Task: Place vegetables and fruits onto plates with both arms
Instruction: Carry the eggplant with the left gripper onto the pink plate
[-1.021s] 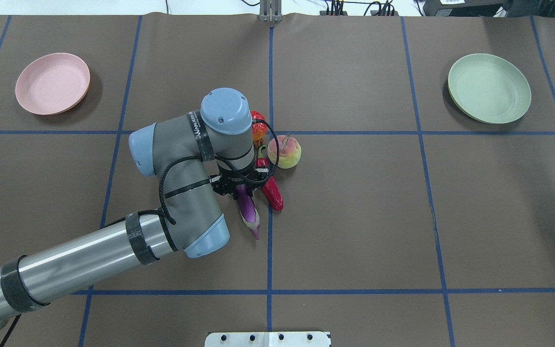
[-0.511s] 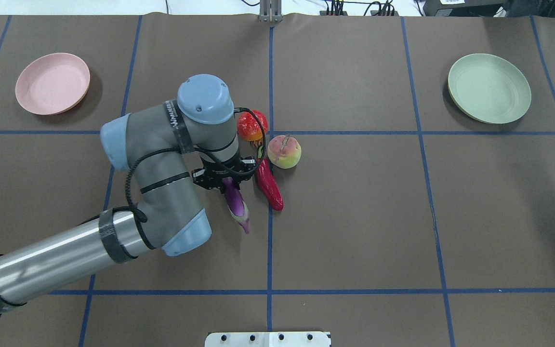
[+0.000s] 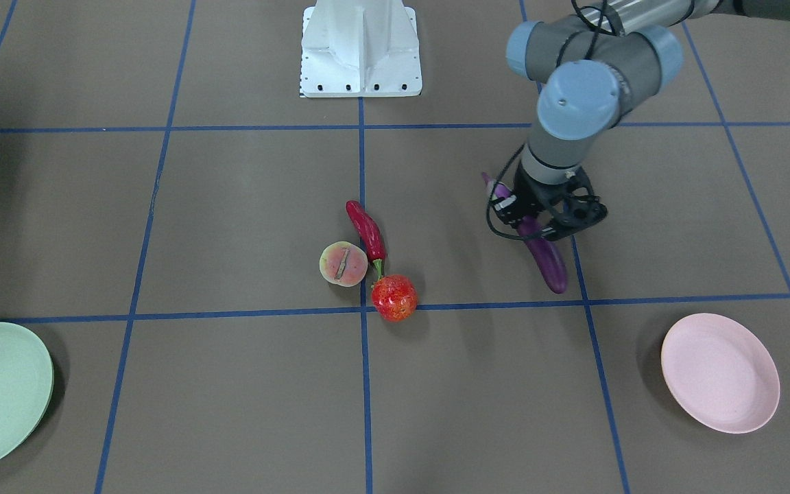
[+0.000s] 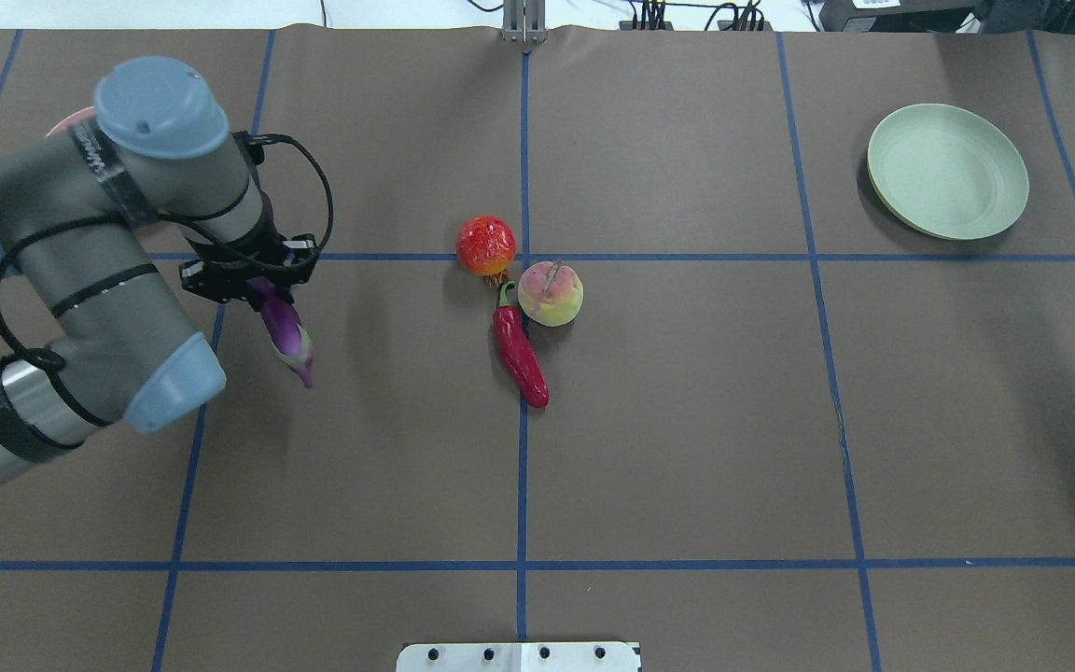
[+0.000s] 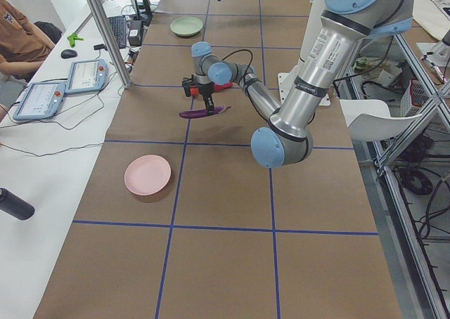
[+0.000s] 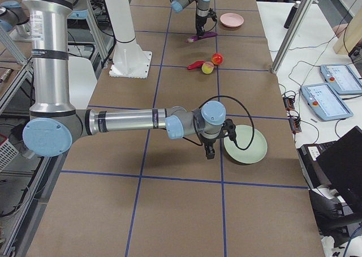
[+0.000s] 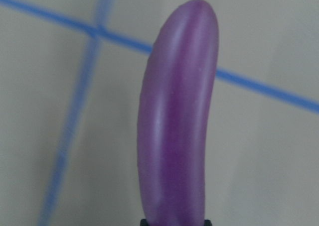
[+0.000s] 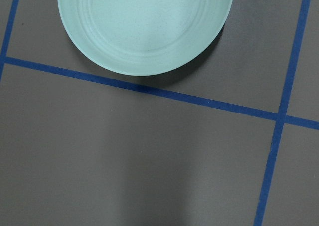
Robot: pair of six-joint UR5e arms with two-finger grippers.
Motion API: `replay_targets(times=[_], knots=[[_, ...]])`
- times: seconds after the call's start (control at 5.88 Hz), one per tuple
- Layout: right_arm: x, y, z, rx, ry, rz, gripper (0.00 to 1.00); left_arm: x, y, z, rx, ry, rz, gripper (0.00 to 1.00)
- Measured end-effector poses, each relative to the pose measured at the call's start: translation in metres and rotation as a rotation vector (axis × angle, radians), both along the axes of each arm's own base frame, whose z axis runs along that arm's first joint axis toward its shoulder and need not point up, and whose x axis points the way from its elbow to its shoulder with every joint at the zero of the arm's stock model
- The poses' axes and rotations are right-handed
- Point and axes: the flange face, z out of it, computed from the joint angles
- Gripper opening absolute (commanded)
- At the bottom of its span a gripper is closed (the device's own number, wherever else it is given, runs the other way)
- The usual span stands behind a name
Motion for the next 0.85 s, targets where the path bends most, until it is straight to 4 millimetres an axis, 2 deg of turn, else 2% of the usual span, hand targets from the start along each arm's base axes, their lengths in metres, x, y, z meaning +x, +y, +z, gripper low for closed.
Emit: replay_targets(times=[0.34, 0.51, 0.68, 0.85], knots=[[-0.003, 0.0, -0.007, 0.014, -0.005, -0.004, 1.0, -0.111, -0.112, 0.093, -0.015, -0.052, -0.053, 0.0], [-0.005, 0.001, -0.01, 0.014, -0.016, -0.008, 1.0, -0.153, -0.165, 0.13, -0.038, -0.026, -0.065, 0.0], [-0.006, 0.003, -0.011, 0.006, -0.031, -0.01, 1.0, -0.17, -0.199, 0.152, -0.059, -0.014, -0.075, 0.28], [-0.008, 0.003, -0.013, -0.013, -0.043, 0.0, 1.0, -0.173, -0.213, 0.168, -0.068, -0.01, -0.078, 0.37]])
